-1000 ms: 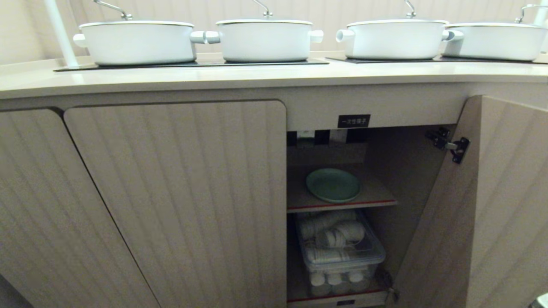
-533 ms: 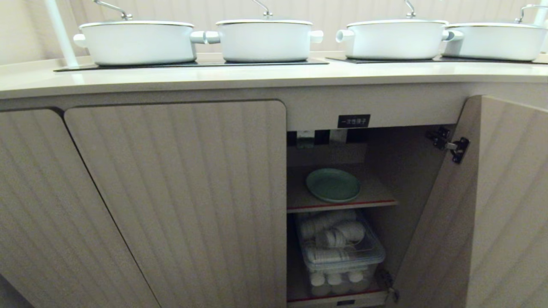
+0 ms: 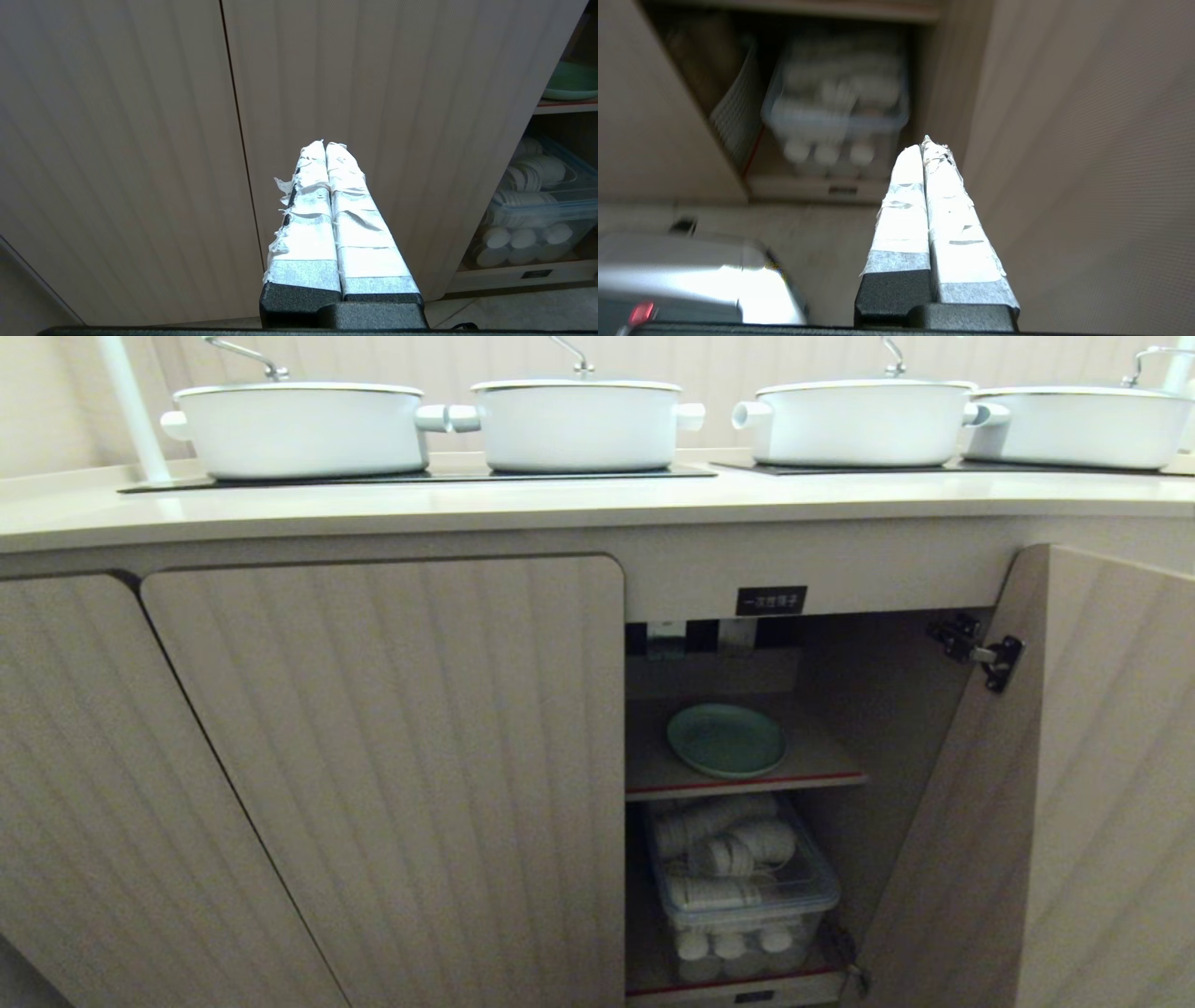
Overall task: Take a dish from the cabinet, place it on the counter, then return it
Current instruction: Close the cabinet door
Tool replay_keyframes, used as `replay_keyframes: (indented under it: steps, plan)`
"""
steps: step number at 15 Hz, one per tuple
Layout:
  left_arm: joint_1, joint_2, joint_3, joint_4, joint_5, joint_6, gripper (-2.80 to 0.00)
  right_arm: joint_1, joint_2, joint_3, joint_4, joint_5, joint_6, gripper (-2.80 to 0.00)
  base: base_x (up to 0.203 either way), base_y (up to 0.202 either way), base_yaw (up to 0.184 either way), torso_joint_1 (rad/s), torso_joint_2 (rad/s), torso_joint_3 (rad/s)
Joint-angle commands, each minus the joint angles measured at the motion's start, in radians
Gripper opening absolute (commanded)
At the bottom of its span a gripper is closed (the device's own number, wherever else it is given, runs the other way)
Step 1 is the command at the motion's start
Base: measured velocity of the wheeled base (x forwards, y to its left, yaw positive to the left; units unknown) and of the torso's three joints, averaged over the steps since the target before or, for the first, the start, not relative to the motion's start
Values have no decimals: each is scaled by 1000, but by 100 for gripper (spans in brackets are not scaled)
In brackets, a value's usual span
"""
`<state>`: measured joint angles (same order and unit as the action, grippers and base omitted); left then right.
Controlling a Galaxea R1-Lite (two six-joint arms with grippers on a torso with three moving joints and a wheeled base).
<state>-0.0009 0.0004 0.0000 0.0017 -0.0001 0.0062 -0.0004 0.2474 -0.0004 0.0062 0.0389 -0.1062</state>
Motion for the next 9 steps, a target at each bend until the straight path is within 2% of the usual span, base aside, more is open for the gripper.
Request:
replay_keyframes:
  steps: [1,4,9]
  plan:
    - [-1,0,0,0,0,0,-280,-13,-90,0,-4,2,0,-280,0,0,0,0,0,0]
    - [1,0,0,0,0,0,-280,0,-242,0,-4,3,-3,-280,0,0,0,0,0,0]
    - [-1,0,0,0,0,0,-280,2,-247,0,-2,-4,-9,-280,0,0,0,0,0,0]
